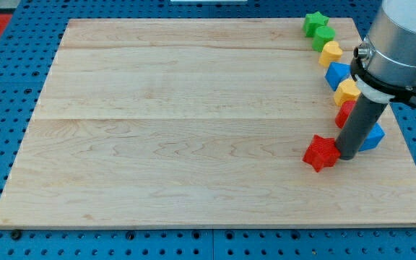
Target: Slide the red star upwards
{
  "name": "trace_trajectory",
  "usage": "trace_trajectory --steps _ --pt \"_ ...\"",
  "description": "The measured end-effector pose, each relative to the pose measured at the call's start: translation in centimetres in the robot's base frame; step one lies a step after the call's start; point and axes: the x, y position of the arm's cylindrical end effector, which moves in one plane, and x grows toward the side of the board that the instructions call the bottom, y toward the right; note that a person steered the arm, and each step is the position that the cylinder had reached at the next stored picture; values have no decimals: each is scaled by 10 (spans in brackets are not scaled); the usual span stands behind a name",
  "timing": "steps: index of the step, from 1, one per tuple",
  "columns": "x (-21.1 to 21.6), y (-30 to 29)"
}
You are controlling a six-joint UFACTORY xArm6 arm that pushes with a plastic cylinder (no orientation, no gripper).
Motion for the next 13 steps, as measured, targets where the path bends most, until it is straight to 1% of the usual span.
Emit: trace_trajectory --steps 1,2,3,4,5,6,7,8,9,10,11,13 --pt "0 0" --pt "0 -36" --pt "0 -83" --pt "0 -85" --pt "46 -84" --pt "54 -84" --pt "51 -115" --pt "50 -124" --pt "42 -124" --pt "15 -124" --pt "-2 -124" --pt "-2 -118"
